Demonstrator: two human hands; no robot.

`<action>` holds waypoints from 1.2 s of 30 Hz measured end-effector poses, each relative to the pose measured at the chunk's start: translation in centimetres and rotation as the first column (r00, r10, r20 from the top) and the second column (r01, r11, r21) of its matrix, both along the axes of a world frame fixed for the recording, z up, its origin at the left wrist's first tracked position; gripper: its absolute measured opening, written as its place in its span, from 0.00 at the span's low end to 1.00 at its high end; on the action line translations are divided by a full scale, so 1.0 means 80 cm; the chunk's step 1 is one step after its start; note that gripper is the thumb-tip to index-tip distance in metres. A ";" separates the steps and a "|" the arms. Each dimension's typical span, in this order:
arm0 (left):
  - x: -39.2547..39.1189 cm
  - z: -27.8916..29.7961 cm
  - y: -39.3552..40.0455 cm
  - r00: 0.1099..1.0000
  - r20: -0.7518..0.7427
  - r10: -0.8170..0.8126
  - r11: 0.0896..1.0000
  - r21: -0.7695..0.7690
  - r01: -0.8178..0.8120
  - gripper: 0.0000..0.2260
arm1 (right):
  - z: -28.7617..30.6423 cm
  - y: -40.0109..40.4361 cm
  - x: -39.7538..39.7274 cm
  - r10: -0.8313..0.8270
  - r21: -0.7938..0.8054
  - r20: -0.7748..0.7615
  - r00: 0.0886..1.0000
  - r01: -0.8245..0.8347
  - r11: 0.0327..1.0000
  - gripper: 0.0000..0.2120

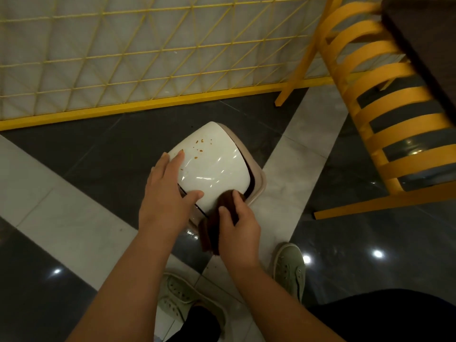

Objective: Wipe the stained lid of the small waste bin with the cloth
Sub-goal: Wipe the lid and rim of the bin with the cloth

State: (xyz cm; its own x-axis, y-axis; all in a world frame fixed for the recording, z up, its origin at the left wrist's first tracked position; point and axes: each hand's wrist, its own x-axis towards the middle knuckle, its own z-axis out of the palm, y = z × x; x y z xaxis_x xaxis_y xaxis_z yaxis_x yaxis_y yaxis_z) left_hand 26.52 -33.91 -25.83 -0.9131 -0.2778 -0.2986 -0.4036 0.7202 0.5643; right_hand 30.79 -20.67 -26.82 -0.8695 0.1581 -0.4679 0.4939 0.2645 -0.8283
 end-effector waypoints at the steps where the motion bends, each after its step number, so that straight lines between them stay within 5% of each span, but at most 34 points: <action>1: 0.000 -0.001 -0.001 1.000 -0.005 -0.002 1.000 0.001 0.002 0.39 | 0.005 -0.002 0.006 0.036 -0.013 -0.002 0.999 -0.036 0.999 0.23; 4: -0.001 -0.002 -0.003 1.000 -0.014 -0.004 1.000 0.014 0.005 0.38 | 0.006 -0.005 0.025 0.093 -0.031 0.077 0.993 -0.091 0.995 0.23; 12: -0.001 -0.001 -0.003 1.000 0.009 -0.001 1.000 0.016 0.001 0.37 | 0.002 -0.022 -0.008 -0.246 -0.174 0.222 0.944 0.286 0.942 0.24; 17: -0.004 0.000 -0.004 1.000 0.016 -0.001 1.000 0.028 0.000 0.37 | 0.011 -0.030 0.021 -0.097 -0.160 0.237 0.967 0.137 0.978 0.26; 22: -0.002 -0.001 -0.004 1.000 0.001 -0.004 0.999 0.035 0.004 0.37 | 0.013 -0.024 -0.031 -0.217 -0.224 0.396 0.892 0.323 0.919 0.21; 26: -0.002 -0.003 -0.003 1.000 -0.006 -0.010 1.000 0.016 0.010 0.37 | 0.027 -0.017 -0.069 -0.269 -0.305 0.482 0.834 0.447 0.841 0.30; 30: -0.004 -0.003 0.004 1.000 -0.017 -0.014 0.999 0.044 0.015 0.38 | 0.020 -0.020 -0.070 -0.416 -0.203 0.242 0.876 0.465 0.862 0.29; 33: -0.004 -0.003 0.004 1.000 -0.013 -0.006 0.998 0.060 0.007 0.38 | 0.009 -0.024 -0.047 -0.336 -0.138 0.032 0.941 0.337 0.931 0.23; 36: -0.004 -0.002 0.004 1.000 0.006 -0.004 0.998 0.063 0.004 0.38 | 0.005 -0.018 -0.022 -0.243 -0.144 0.038 0.969 0.246 0.958 0.20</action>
